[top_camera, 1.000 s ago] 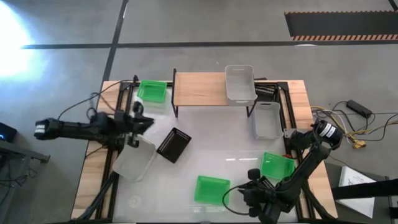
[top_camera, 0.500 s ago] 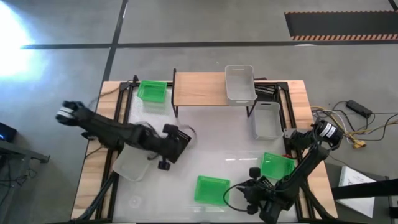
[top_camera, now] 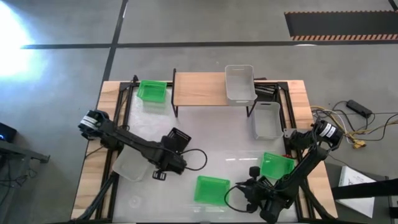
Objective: Stack baskets on shelf by color
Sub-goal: Put the middle left black bin on the shelf
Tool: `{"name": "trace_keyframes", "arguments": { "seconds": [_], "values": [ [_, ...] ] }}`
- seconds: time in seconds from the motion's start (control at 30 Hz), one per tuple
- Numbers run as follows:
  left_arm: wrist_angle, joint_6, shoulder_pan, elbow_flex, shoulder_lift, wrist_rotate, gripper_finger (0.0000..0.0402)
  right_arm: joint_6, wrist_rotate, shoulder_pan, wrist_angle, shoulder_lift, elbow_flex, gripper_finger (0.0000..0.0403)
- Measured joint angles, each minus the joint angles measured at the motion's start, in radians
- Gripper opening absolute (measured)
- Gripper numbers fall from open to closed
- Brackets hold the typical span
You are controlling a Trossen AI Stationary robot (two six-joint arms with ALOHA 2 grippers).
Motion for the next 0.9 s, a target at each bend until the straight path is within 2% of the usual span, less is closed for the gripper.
{"name": "trace_keyframes", "arguments": {
  "seconds": [0.13,0.27,0.43,0.63,0.73,0.9],
  "values": [
    [0.024,-0.001,0.000,-0.054,-0.020,-0.008,0.0157,0.000,0.000,0.000,0.002,0.000,-0.001,0.0038],
    [0.085,0.000,-0.001,-0.123,-0.020,-0.059,0.0157,0.000,0.002,0.000,0.002,0.000,-0.001,0.0038],
    [0.233,0.007,-0.001,-0.200,-0.020,-0.061,0.0106,0.001,0.025,0.000,0.003,0.000,-0.001,0.0038],
    [0.328,-0.002,-0.001,-0.206,-0.020,-0.080,0.0011,-0.008,0.028,0.000,0.004,0.000,-0.001,0.0038],
    [0.364,-0.008,0.000,-0.167,-0.020,-0.077,0.0006,-0.010,0.028,0.000,0.005,0.000,-0.001,0.0038],
    [0.363,-0.027,0.001,-0.005,-0.020,-0.079,0.0001,-0.011,0.028,0.000,0.005,0.000,-0.001,0.0038]
  ]
}}
